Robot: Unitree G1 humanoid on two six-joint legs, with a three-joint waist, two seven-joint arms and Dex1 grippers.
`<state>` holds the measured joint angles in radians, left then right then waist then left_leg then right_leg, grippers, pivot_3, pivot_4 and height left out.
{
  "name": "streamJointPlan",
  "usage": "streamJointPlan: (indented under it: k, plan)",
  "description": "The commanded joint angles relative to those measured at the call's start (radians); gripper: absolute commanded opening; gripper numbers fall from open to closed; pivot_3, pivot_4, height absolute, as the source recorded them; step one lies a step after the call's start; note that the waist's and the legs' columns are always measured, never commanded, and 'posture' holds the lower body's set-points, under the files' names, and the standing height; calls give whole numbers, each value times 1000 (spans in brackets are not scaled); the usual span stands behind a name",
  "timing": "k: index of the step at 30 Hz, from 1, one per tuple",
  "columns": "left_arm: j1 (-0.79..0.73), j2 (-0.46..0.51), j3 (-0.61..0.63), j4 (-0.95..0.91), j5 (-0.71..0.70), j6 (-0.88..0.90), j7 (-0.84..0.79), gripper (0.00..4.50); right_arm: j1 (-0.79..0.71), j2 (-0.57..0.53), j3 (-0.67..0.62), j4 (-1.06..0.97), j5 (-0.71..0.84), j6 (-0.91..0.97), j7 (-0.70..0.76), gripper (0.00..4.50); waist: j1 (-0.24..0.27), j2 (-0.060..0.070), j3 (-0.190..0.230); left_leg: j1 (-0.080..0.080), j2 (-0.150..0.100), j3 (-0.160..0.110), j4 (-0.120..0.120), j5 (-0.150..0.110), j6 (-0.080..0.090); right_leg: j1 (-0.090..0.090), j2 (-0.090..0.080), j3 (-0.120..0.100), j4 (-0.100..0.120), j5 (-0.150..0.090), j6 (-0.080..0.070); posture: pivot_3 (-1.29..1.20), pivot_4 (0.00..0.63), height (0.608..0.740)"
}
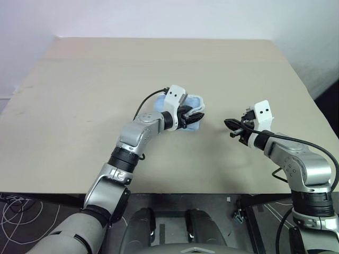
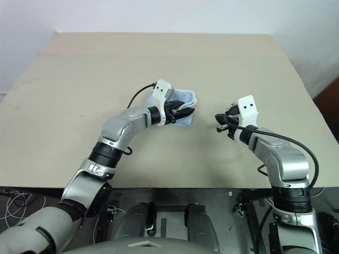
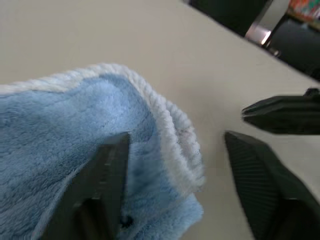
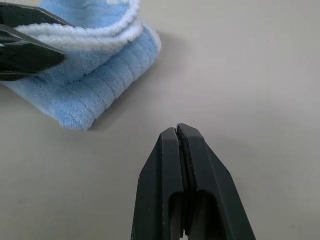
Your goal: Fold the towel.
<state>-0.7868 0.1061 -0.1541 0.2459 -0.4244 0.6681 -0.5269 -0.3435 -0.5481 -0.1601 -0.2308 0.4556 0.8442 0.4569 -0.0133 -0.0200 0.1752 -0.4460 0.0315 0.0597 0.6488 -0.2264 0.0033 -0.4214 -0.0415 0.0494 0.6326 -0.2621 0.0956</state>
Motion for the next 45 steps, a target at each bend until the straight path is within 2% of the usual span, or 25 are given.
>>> streamJointPlan:
  k: [1,7,10,15,22,27,31,33,36,39,42,45]
  plan:
    - [22,16,58,-122,-45,21,-23,4476,-36,11,-2,-23,11,-14,4,0,1,0,0,0,0,0,0,0,0,0,0,0,0,0,0,0,150,740]
    - [71,89,147,-226,-66,9,-26,4476,-99,28,-2,-2,9,-18,0,0,0,0,0,1,0,0,1,0,0,0,0,0,2,0,0,0,150,740]
    - [65,130,170,-180,-19,-37,-6,3938,-149,41,19,8,14,-24,12,0,0,0,0,1,0,0,2,1,0,0,0,0,3,0,0,0,150,740]
    - [27,158,139,-43,68,-144,-24,2280,-241,98,95,73,-11,-53,31,0,1,0,0,2,0,0,3,1,1,1,0,0,3,1,1,0,150,740]
    - [-43,119,40,244,227,-286,-31,26,-291,190,218,294,-102,-160,62,0,2,0,0,1,-3,3,3,1,1,2,-1,0,3,1,1,0,150,740]
    - [-25,108,-6,365,303,-346,-43,26,-267,214,267,393,-163,-197,65,0,0,0,0,1,-2,3,2,1,1,0,0,0,3,1,1,0,150,740]
    - [3,104,12,367,305,-359,-44,26,-244,220,258,378,-175,-209,59,0,0,0,0,2,-1,3,3,1,1,0,0,0,5,1,1,0,150,740]
    - [14,93,62,327,256,-353,-49,26,-236,218,245,338,-170,-211,57,0,-1,0,0,2,0,3,4,1,1,1,0,1,7,1,1,0,150,740]
    - [38,70,208,160,73,-282,-76,26,-223,197,200,235,-143,-198,55,0,-1,0,0,2,0,2,5,1,1,0,-1,1,9,1,1,0,150,740]
    - [77,105,303,1,-40,-198,-86,26,-199,162,135,123,-94,-129,57,0,-1,0,0,0,1,3,7,1,1,-4,-1,2,14,1,1,0,150,740]
    - [146,208,313,-89,-32,-165,-114,0,-167,129,73,39,-27,-32,60,584,-5,0,0,3,1,2,7,2,1,-2,-1,2,15,1,1,0,150,740]
    - [216,301,296,-136,-4,-158,-148,0,-160,135,15,17,41,81,39,1569,-7,1,0,5,1,2,7,2,0,0,-1,2,16,1,1,0,150,740]
